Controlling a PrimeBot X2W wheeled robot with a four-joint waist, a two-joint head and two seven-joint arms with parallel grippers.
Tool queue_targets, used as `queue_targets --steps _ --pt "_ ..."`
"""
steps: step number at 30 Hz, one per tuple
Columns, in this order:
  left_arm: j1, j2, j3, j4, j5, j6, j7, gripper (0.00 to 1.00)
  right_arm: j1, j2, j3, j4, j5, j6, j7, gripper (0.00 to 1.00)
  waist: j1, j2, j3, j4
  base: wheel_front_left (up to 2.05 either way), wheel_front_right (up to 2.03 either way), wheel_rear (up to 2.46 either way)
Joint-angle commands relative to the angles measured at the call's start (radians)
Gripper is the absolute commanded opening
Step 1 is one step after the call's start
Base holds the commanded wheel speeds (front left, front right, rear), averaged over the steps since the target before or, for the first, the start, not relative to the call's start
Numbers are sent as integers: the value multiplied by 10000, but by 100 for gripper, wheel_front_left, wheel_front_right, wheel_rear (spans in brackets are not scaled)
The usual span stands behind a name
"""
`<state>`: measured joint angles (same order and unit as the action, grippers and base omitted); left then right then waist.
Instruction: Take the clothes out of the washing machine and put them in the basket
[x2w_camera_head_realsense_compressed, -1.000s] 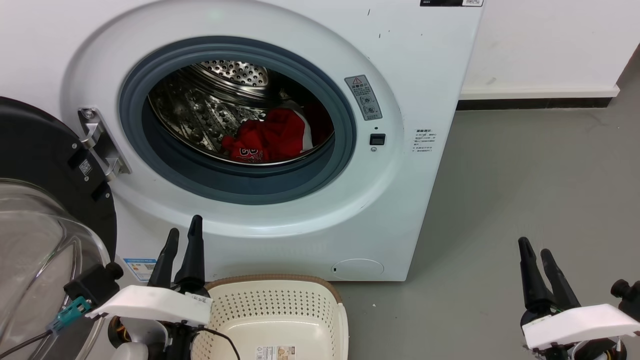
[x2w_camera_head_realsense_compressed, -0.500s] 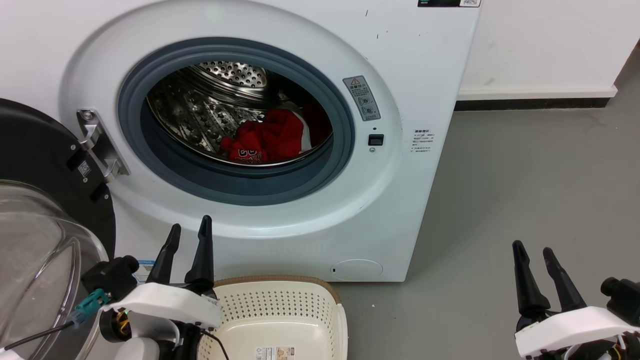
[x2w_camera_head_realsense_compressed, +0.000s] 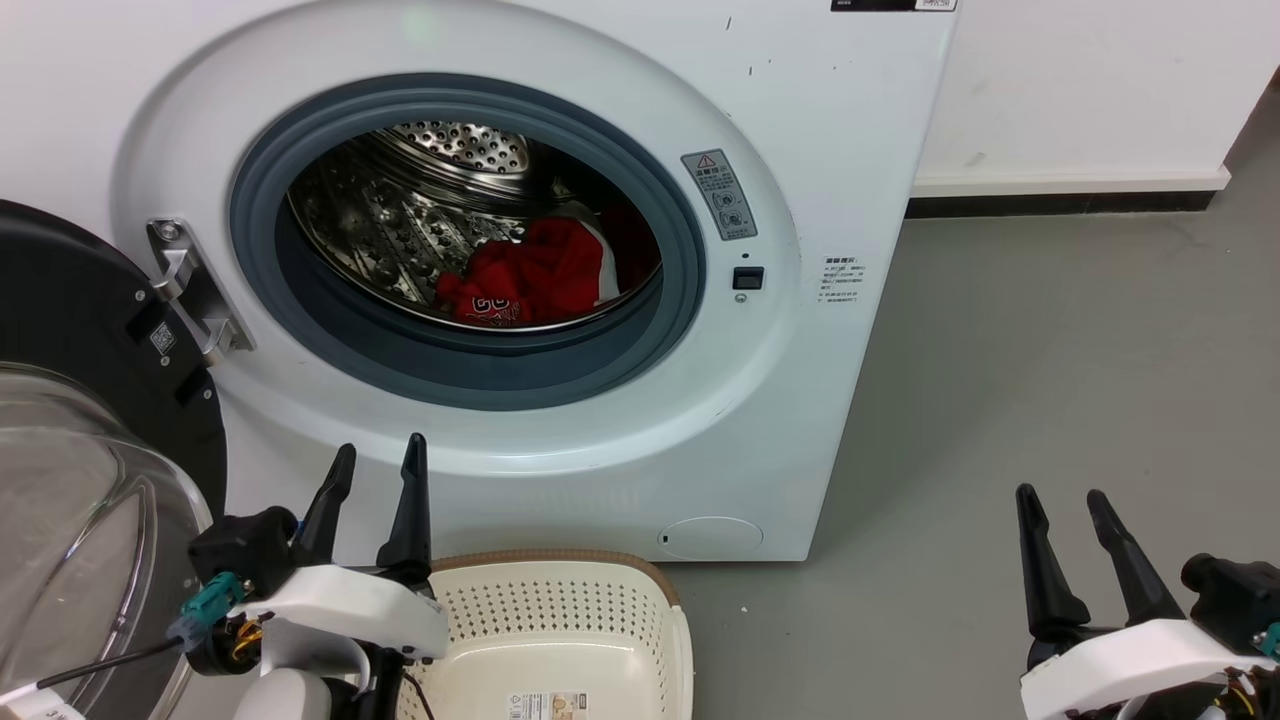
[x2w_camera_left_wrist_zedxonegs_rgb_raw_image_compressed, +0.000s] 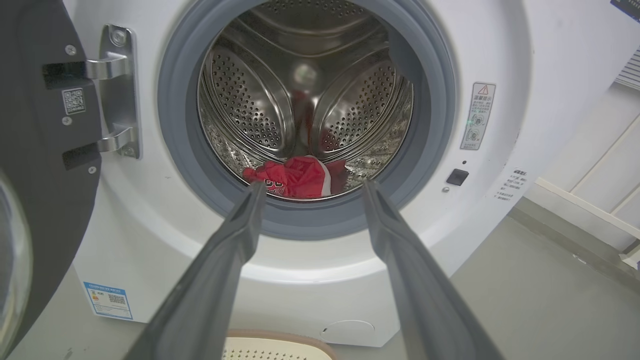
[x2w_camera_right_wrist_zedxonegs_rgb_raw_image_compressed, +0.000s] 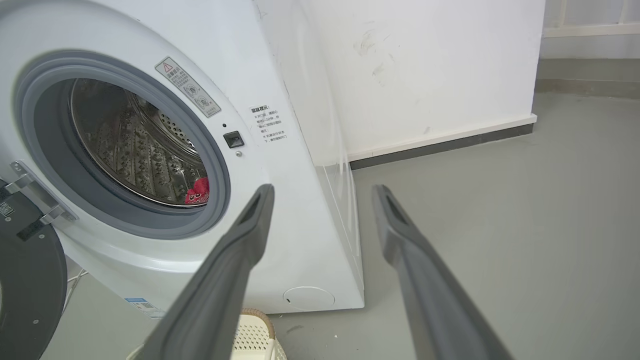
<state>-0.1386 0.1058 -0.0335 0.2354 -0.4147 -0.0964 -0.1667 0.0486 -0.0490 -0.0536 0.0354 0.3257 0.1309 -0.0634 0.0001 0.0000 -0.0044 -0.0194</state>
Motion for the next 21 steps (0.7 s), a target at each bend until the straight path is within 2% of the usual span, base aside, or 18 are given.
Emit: queue_targets --steps 1,21 --pt "-191 70 -30 -33 202 43 -88 100 59 -23 13 -133 -206 -3 -80 100 -1 0 -1 -3 0 0 0" --pt "-305 207 -113 347 1877 220 -521 100 178 -21 -55 -486 -1999 -3 -303 100 -1 0 3 -77 0 0 0"
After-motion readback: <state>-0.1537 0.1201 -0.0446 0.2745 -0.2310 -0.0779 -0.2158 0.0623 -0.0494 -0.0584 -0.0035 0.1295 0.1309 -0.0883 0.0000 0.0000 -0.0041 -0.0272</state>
